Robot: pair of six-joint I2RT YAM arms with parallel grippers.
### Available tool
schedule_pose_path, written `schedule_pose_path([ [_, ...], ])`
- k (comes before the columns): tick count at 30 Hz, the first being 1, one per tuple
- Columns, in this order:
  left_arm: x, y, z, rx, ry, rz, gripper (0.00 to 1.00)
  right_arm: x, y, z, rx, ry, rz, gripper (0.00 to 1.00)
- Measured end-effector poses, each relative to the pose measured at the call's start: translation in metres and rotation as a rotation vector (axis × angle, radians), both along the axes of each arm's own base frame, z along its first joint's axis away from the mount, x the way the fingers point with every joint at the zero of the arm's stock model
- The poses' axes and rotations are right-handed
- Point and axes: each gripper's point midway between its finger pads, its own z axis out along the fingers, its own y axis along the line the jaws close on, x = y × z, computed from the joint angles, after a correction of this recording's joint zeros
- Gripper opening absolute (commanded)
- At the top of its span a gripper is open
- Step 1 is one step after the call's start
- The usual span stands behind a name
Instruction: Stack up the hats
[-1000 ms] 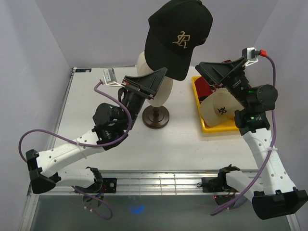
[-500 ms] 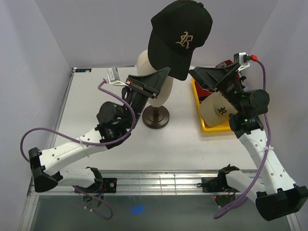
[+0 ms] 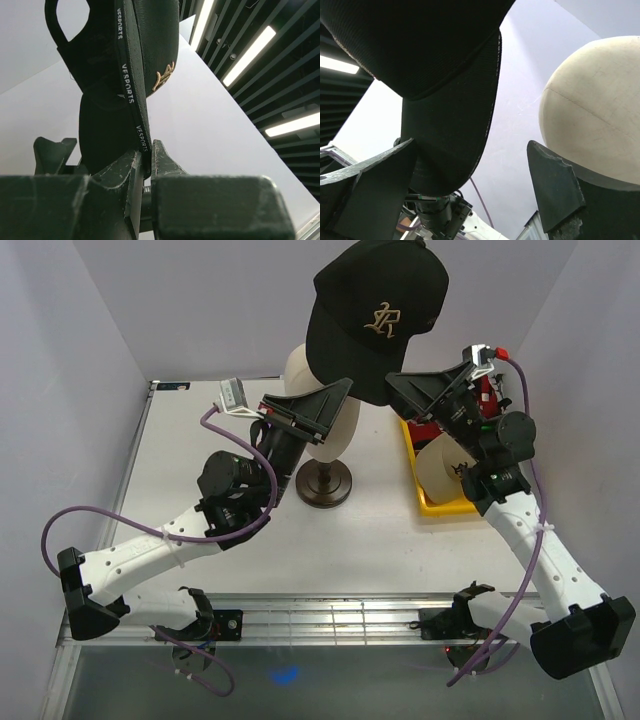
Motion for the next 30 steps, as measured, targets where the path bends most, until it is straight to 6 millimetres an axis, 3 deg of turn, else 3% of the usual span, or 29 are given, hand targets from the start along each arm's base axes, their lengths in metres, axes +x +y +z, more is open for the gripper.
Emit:
schedule_pose_path([
  [2, 0.0, 0.0, -0.001, -0.006, 0.004, -0.005, 0.0, 0.001, 0.004, 0.002, 0.006, 0.002, 0.013, 1.0],
  [7, -0.001, 0.001, -0.013, -0.004, 0.028, -0.018, 0.0, -0.008, 0.003, 0.013, 0.04, -0.024, 0.029, 0.83],
  [10, -0.002, 0.007, -0.019, -0.01, 0.039, -0.019, 0.0, -0.013, 0.0, 0.019, 0.055, -0.034, 0.032, 0.7],
  [14, -0.008, 0.019, -0.013, -0.031, 0.031, -0.023, 0.0, -0.018, 0.0, 0.022, 0.068, -0.034, 0.053, 0.46],
  [16, -0.011, 0.024, -0.01, -0.04, 0.027, -0.024, 0.0, -0.019, 0.001, 0.022, 0.072, -0.026, 0.071, 0.42],
  [23, -0.01, 0.032, -0.008, -0.035, 0.02, -0.007, 0.01, -0.021, 0.003, 0.026, 0.096, 0.016, 0.125, 0.12],
  [25, -0.009, 0.034, -0.008, -0.03, 0.019, 0.0, 0.09, -0.023, 0.003, 0.032, 0.11, 0.019, 0.138, 0.08],
  [26, -0.009, 0.035, -0.007, -0.026, 0.018, 0.003, 0.2, -0.024, 0.002, 0.035, 0.117, 0.019, 0.145, 0.08],
  [30, -0.013, 0.039, -0.007, 0.023, 0.01, 0.012, 0.43, -0.03, 0.005, 0.046, 0.127, 0.014, 0.196, 0.08],
])
